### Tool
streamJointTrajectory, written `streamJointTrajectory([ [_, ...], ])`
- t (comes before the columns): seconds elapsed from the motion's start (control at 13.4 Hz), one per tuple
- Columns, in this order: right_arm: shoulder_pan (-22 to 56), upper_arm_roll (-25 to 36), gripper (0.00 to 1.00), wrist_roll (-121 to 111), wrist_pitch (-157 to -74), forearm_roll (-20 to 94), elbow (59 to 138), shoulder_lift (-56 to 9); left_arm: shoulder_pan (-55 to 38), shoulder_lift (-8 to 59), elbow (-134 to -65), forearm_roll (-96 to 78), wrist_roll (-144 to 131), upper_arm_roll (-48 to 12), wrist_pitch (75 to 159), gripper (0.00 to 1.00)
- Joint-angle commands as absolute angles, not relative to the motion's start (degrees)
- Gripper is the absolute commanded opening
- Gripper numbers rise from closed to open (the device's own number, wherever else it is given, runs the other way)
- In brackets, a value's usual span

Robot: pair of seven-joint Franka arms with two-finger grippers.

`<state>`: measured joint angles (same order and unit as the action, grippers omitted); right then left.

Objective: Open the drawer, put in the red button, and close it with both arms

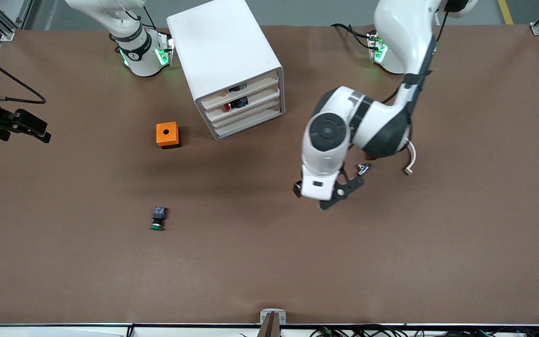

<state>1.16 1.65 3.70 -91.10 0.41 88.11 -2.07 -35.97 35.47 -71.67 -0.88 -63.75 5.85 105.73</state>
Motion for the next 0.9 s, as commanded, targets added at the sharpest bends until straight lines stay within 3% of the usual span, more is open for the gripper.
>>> streamJointTrajectory([
  [0.0, 0.7, 1.4, 1.0, 4.6, -91.1, -0.4, 88.1, -1.9, -31.8, 30.5, -72.9, 0.5, -59.3, 5.4, 103.4, 0.99],
  [0.22, -0.1, 0.7, 1.0, 4.6, -91.1, -0.3, 88.1, -1.9, -26.7, 25.9, -72.9, 0.5, -52.7, 5.5, 99.5, 0.99],
  [0.45, -4.1, -3.9, 1.0, 4.0, -91.1, -0.4, 88.1, -1.8, -21.1, 20.3, -72.9, 0.5, -41.9, 5.4, 95.0, 0.99],
  [0.82, -3.5, -3.9, 1.0, 4.0, -91.0, -0.8, 88.1, -1.8, -14.3, 13.3, -73.5, 0.5, -26.8, 4.7, 85.1, 0.99],
])
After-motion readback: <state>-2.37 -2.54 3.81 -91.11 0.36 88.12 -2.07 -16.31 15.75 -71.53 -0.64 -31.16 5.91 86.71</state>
